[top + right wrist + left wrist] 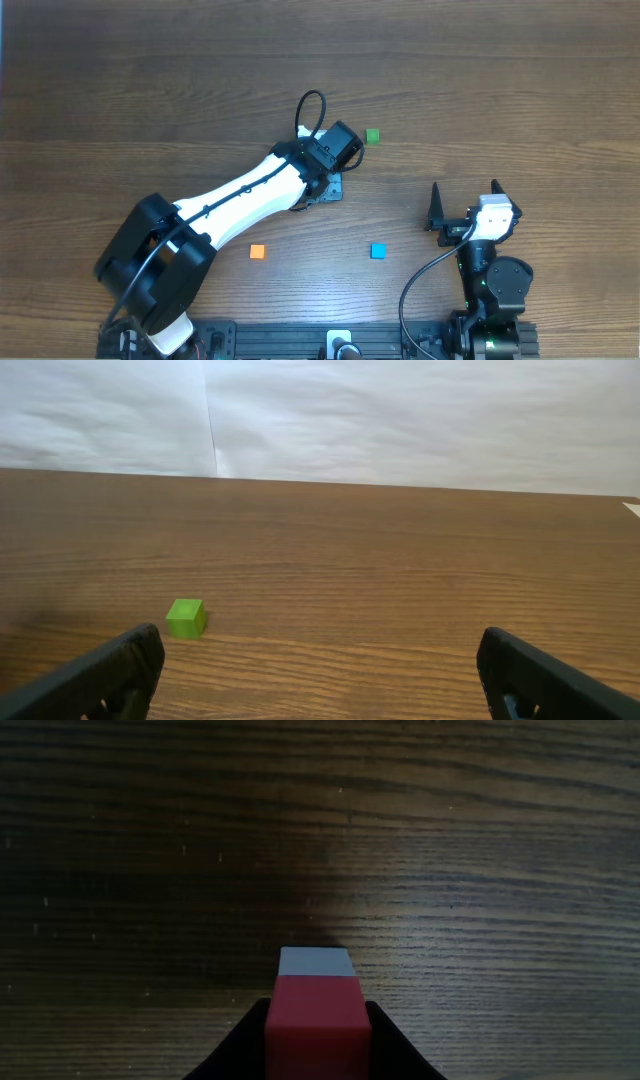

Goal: Stack Cubes

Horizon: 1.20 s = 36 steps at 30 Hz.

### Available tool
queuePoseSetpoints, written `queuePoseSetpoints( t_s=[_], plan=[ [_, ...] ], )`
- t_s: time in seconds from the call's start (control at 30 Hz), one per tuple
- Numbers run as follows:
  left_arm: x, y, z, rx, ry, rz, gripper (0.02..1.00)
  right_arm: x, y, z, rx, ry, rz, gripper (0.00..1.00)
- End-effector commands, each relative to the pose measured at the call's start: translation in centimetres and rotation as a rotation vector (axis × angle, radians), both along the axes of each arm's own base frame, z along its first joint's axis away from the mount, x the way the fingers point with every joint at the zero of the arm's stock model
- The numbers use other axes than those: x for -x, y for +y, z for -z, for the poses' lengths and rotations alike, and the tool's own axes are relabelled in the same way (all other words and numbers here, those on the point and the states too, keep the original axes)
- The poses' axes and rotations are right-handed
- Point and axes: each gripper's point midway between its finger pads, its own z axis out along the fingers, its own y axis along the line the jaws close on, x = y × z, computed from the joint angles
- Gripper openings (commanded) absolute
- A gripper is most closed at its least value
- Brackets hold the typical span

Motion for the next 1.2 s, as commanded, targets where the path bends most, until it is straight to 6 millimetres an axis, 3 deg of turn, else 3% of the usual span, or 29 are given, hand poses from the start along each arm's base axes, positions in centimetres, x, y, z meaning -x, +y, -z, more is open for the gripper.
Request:
queuePoseSetpoints(
  t_s=[0.03,0.23,0.53,0.63,0.7,0.83,0.87,1.03,1.2],
  plan=[
    [0.1,0.3,0.7,-0.025,0.002,-0.011,0.196,0.0,0.1,0.1,0.004,-0.002,-0.009,0.993],
    [0.0,0.3,0.7,-0.025,0.002,-0.011,0.327,0.0,0.1,0.1,0.004,-0.002,-0.009,0.991],
    [0.1,0.3,0.8,-0.025,0.003,-0.011,0.343,0.0,0.1,0.1,0.004,-0.002,-0.009,0.993],
    [0.1,0.4,0.8,-0.026,0.003,-0.011,0.406,0.0,0.1,0.1,0.004,-0.002,-0.009,0.993],
    [0.1,0.3,0.8,-0.025,0.003,-0.011,0.531,0.0,0.1,0.1,0.004,-0.002,-0.009,0.993],
    [-0.1,0.4,0.3,-0.024,-0.011,-0.013,0.945,0.0,0.1,0.1,0.004,-0.002,-0.009,0.993],
    [-0.2,0.4,0.0,-0.022,-0.022,-0.014,0.991,0.0,0.1,0.1,0.004,-0.002,-0.009,0.991],
    [-0.7,0.8,-3.3,0.003,-0.096,-0.023,0.998,0.0,0.1,0.1,0.004,-0.002,-0.009,0.991],
    [-0.4,2.3,-9.1,0.045,-0.205,-0.045,0.998,0.0,0.1,0.1,0.004,-0.002,-0.009,0.993]
  ],
)
